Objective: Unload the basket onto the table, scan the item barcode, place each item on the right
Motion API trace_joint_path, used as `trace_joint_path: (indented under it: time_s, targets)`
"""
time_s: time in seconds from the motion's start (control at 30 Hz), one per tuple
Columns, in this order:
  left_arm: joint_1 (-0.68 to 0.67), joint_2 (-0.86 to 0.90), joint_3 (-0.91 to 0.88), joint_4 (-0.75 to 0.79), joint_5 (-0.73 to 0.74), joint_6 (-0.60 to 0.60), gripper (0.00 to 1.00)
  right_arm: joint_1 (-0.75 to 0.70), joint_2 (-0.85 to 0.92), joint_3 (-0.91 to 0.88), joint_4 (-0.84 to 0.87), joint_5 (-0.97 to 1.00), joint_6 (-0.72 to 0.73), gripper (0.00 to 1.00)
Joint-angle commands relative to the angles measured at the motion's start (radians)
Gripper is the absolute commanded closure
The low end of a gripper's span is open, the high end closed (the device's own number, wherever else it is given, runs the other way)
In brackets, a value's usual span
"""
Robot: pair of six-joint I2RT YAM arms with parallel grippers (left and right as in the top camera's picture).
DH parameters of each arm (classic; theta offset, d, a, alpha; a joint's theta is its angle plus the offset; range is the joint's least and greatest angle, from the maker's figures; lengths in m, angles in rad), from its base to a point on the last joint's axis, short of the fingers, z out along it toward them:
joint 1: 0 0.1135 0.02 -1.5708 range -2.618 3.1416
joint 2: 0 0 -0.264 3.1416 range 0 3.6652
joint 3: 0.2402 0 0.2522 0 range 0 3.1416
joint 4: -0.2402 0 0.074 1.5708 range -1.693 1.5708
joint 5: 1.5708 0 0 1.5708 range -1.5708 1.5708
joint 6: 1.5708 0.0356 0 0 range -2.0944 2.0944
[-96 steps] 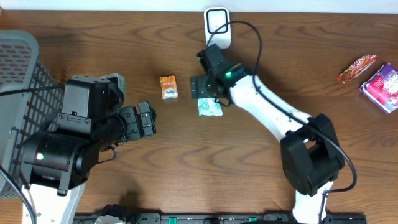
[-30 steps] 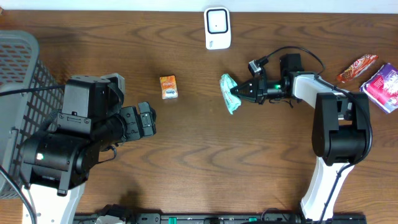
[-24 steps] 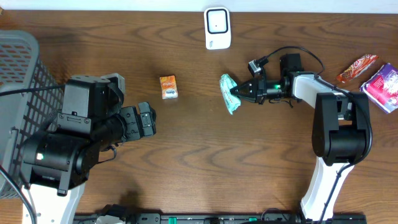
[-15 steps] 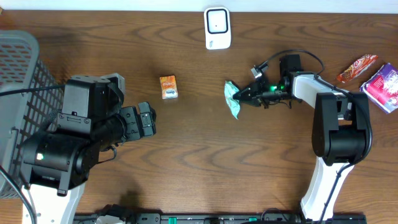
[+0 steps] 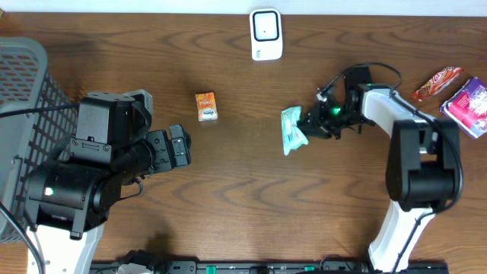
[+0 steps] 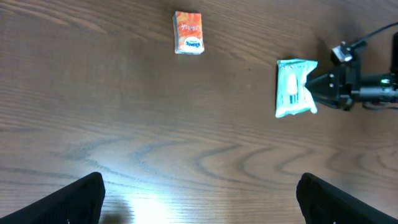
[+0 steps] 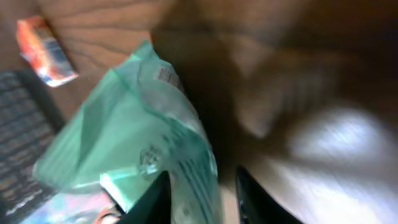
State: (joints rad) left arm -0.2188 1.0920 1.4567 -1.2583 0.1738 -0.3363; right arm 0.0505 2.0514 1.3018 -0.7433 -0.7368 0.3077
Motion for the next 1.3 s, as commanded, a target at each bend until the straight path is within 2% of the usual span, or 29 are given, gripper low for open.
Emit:
trace_joint_path:
  time_s: [0.0, 0.07, 0.13, 0.17, 0.27, 0.47, 0.53, 0.63, 0.7, 0.87, 0.97, 1.03, 1.13, 1.2, 1.27]
  targets:
    - [0.0, 0.0, 0.002, -0.003, -0.006, 0.01, 0.02, 0.028, -0.157, 0.023, -0.046, 0.21, -0.009, 0.62]
    - [0.0, 0.0, 0.002, -0.003, -0.006, 0.01, 0.02, 0.045, -0.24, 0.023, -0.073, 0.275, -0.009, 0.47]
    - [0.0, 0.0, 0.002, -0.003, -0.006, 0.01, 0.02, 0.07, -0.309, 0.023, -0.083, 0.317, -0.009, 0.28]
    - [0.0, 0.0, 0.002, -0.003, -0.006, 0.01, 0.02, 0.085, -0.34, 0.023, -0.084, 0.338, -0.008, 0.23]
    - [0.0, 0.0, 0.002, -0.003, -0.006, 0.01, 0.02, 0.134, -0.383, 0.023, -0.084, 0.427, 0.045, 0.15]
    - [0.0, 0.0, 0.002, -0.003, -0.006, 0.01, 0.02, 0.217, -0.343, 0.019, -0.113, 0.671, 0.177, 0.1]
    - [0.0, 0.0, 0.002, -0.003, -0.006, 0.01, 0.02, 0.219, -0.309, 0.019, -0.113, 0.689, 0.173, 0.13]
    - [0.0, 0.0, 0.002, -0.003, -0.006, 0.01, 0.02, 0.203, -0.245, 0.019, -0.111, 0.69, 0.154, 0.27]
    - [0.0, 0.0, 0.002, -0.003, -0.006, 0.01, 0.02, 0.192, -0.2, 0.019, -0.097, 0.665, 0.149, 0.32]
    - [0.0, 0.0, 0.002, -0.003, -0.006, 0.01, 0.02, 0.183, -0.062, 0.019, 0.023, 0.372, -0.031, 0.3]
    - [0.0, 0.0, 0.002, -0.003, -0.006, 0.01, 0.02, 0.185, 0.011, 0.019, 0.072, 0.289, -0.062, 0.29]
    - [0.0, 0.0, 0.002, -0.003, -0.006, 0.01, 0.02, 0.183, 0.064, 0.019, 0.081, 0.29, -0.062, 0.45]
    - [0.0, 0.0, 0.002, -0.003, -0.006, 0.01, 0.02, 0.167, 0.077, 0.019, 0.073, 0.289, -0.043, 0.81]
    - [0.0, 0.0, 0.002, -0.003, -0.006, 0.01, 0.02, 0.151, 0.063, 0.023, 0.056, 0.268, -0.026, 0.98]
    - [0.0, 0.0, 0.002, -0.003, -0.006, 0.01, 0.02, 0.131, 0.039, 0.029, 0.04, 0.2, -0.024, 0.99]
